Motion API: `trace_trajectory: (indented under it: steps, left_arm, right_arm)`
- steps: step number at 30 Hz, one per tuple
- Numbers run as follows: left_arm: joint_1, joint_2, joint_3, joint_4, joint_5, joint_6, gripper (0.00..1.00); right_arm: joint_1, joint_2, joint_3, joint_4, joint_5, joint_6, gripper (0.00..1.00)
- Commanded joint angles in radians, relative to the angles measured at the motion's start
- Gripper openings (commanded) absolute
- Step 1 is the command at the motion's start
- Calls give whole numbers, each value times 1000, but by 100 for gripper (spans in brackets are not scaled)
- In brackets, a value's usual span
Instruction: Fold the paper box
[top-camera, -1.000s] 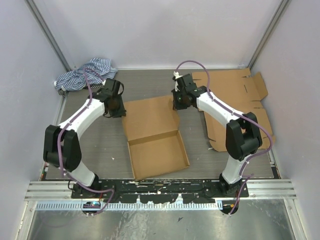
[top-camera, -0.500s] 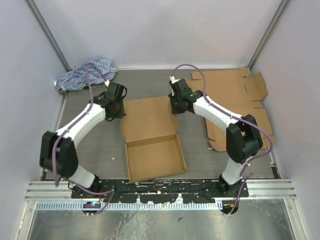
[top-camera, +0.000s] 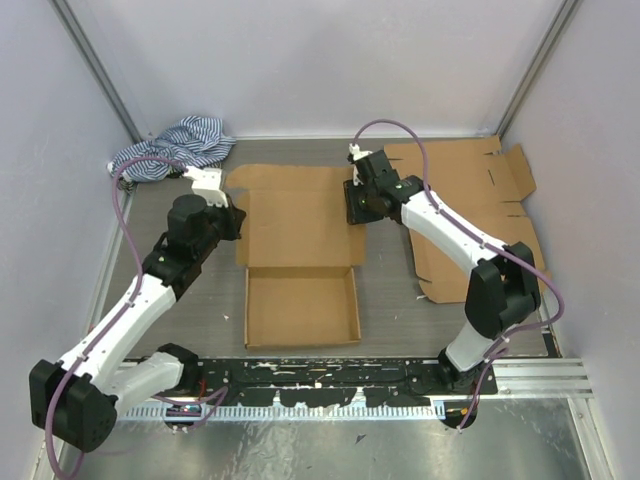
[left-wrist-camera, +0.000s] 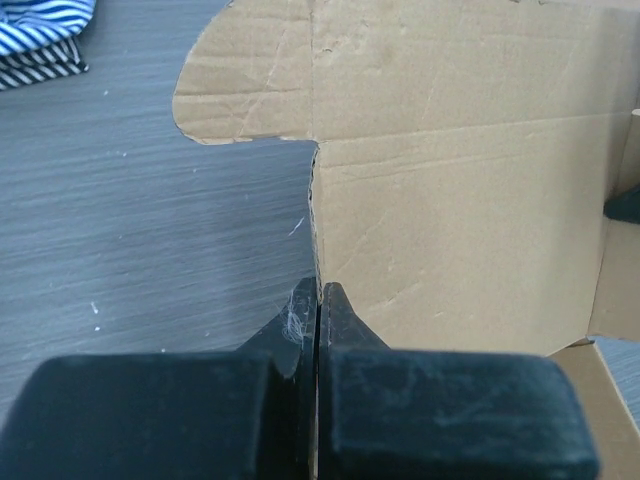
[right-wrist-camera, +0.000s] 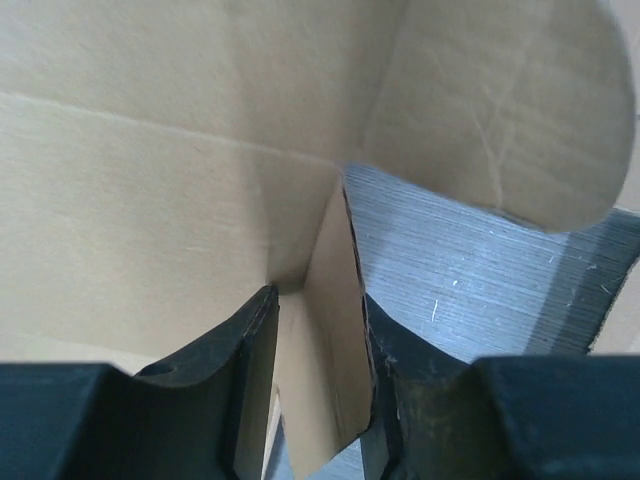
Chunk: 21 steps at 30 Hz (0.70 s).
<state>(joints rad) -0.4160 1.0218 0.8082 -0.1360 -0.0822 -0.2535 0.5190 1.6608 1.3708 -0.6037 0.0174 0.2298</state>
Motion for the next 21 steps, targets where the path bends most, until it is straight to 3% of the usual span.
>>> trace_trajectory:
  steps: [1, 5, 12, 16, 21]
  left_arm:
    - [-6, -56, -53, 182, 91, 70, 0]
    - [-14, -77, -73, 208, 128, 73, 0]
    - [-35, -76, -57, 184, 106, 77, 1]
    - [-46, -69, -30, 126, 32, 71, 16]
    - [-46, -77, 34, 6, -71, 48, 38]
  right_arm:
    - [-9, -93, 72, -17, -50, -35, 40]
    - [-16, -93, 104, -48, -56, -44, 36]
    - [-17, -58, 140, -109, -9, -23, 7]
    - [-17, -98, 109, -54, 80, -13, 1]
    - [-17, -279, -60, 200, 46, -44, 1]
